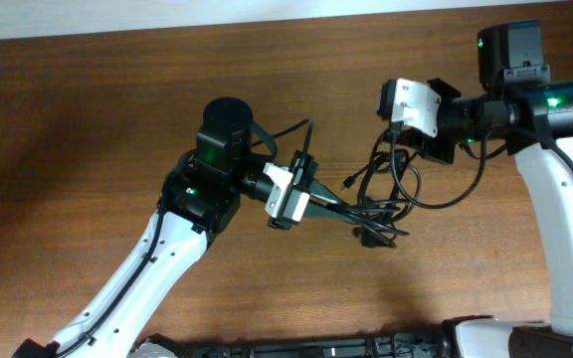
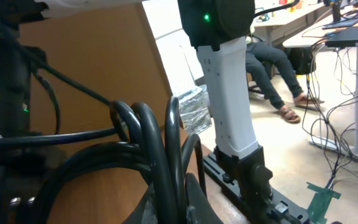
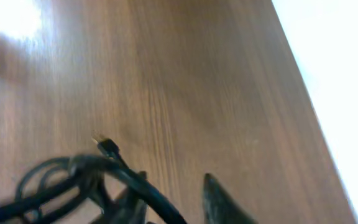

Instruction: Untangle cables

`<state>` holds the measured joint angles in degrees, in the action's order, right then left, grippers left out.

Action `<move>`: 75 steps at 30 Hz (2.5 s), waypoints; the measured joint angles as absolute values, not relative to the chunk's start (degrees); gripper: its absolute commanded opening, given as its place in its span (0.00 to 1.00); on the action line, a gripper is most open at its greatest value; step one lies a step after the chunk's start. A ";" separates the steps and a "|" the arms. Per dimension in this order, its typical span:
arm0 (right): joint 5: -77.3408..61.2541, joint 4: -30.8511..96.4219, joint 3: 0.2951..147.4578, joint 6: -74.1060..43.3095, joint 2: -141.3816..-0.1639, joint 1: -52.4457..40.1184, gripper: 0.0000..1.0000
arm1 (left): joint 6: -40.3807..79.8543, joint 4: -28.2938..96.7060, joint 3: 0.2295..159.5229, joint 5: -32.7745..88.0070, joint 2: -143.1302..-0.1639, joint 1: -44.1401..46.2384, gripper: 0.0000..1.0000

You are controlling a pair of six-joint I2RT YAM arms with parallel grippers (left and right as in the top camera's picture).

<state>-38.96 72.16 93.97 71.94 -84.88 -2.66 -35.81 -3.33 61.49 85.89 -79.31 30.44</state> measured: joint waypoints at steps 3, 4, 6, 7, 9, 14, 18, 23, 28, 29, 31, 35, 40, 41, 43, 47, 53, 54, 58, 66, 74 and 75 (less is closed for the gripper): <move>-38.94 72.44 93.97 73.58 -84.88 -2.66 0.04 | -35.81 -3.38 61.49 85.54 -79.31 30.44 0.00; -38.94 72.44 93.97 73.91 -84.88 -2.66 0.04 | -35.81 -3.36 61.49 85.43 -79.31 30.44 0.00; -38.94 72.44 93.97 74.22 -84.88 -2.66 0.04 | -35.81 -3.36 61.49 85.01 -79.31 30.44 0.00; -38.94 72.44 93.97 74.30 -84.88 -2.66 0.04 | -35.81 -3.36 61.49 84.79 -79.31 30.44 0.00; -38.94 72.44 93.97 74.50 -84.88 -2.66 0.04 | -35.81 -3.36 61.49 84.58 -79.31 30.44 0.00; -39.57 70.41 93.97 73.01 -84.88 -2.66 0.04 | -35.81 -3.36 61.49 84.20 -79.31 30.44 0.00; -40.21 63.24 93.97 64.55 -84.88 -2.66 0.04 | -35.83 -2.92 61.49 83.88 -79.31 30.44 0.00; -41.82 54.87 93.97 52.56 -84.88 -2.66 0.04 | -36.01 -1.08 61.49 83.53 -79.31 30.41 0.00; -47.57 49.43 93.97 44.03 -84.88 -2.66 0.04 | -36.03 -0.47 61.49 83.53 -79.31 30.44 0.00; -48.49 48.49 93.97 42.11 -84.88 -2.66 0.04 | -36.03 -0.38 61.49 83.53 -79.31 30.41 0.00; -49.93 46.78 93.95 38.98 -84.88 -2.66 0.04 | -36.03 -0.25 61.49 83.53 -79.31 30.44 0.00; -52.23 43.62 93.95 32.45 -84.88 -2.66 0.04 | -36.05 -0.01 61.49 83.53 -79.31 30.44 0.00; -53.52 39.27 93.95 22.55 -84.88 -2.66 0.04 | -36.05 0.99 61.49 83.53 -79.31 30.44 0.00; -53.71 38.15 93.95 20.47 -84.88 -2.66 0.04 | -36.05 1.06 61.49 83.53 -79.31 30.41 0.00; -53.91 36.58 93.95 16.27 -84.88 -2.66 0.04 | -36.05 1.06 61.49 83.53 -79.31 30.44 0.00; -54.15 33.98 93.95 8.75 -84.88 -2.66 0.04 | -36.05 1.21 61.49 83.53 -79.31 30.41 0.00; -54.35 32.51 93.95 0.73 -84.88 -2.66 0.04 | -36.05 2.15 61.49 83.50 -79.31 30.41 0.00; -54.35 32.47 93.95 -0.51 -84.88 -2.66 0.04 | -36.05 2.15 61.49 83.50 -79.31 30.44 0.00; -54.35 31.92 93.95 -5.87 -84.88 -2.66 0.04 | -36.05 2.20 61.49 82.63 -79.31 30.44 0.00; -54.37 29.54 93.95 -13.80 -84.88 -2.66 0.04 | -36.05 2.37 61.49 82.00 -79.31 30.44 0.00; -53.89 27.05 93.95 -22.57 -84.88 -2.66 0.04 | -36.05 2.22 61.49 79.13 -79.31 31.27 0.00; -53.58 26.52 93.95 -24.03 -84.88 -2.66 0.04 | -36.07 2.13 61.49 78.26 -79.31 31.81 0.00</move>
